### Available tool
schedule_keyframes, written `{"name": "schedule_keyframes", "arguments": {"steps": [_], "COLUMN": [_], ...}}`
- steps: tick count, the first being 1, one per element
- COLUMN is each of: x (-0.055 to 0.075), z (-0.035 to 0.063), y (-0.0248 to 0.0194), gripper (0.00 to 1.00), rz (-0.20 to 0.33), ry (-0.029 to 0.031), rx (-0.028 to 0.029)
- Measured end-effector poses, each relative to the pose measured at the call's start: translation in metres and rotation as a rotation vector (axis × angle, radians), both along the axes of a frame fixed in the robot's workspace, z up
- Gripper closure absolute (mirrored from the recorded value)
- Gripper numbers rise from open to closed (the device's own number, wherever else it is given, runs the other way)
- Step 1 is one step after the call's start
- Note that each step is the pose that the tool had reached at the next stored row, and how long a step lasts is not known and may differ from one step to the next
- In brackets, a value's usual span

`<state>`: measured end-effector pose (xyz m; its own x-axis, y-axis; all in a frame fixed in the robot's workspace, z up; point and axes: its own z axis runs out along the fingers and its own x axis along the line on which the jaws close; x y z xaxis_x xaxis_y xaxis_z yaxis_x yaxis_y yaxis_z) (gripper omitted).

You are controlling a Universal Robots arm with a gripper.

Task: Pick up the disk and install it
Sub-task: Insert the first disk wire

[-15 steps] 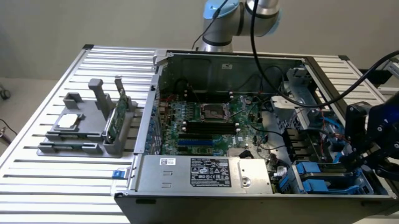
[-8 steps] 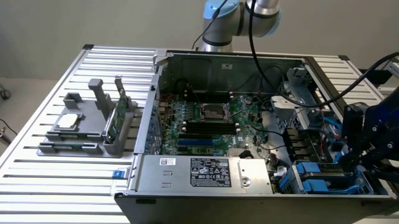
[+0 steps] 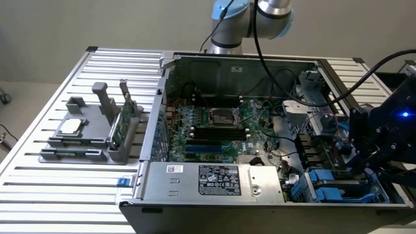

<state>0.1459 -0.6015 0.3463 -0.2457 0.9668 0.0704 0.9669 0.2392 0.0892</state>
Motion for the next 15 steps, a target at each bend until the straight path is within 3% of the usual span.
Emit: {"name": "schedule_keyframes", "arguments": {"steps": [2, 5, 10, 15], "x": [-0.0001, -0.0006, -0.0026, -0.0051], "z": [-0.0006, -0.0024, -0.0037, -0.0039], "y": [0.0008, 0.0014, 0.0028, 0.0041], "gripper": [0.82, 0.82, 0.82, 0.82], "rz": [-0.003, -0.012, -0.022, -0.032], "ry": [-0.0120, -0.0194, -0.0287, -0.0331], "rx": [-0.0075, -0.0152, -0.0263, -0.0297]}}
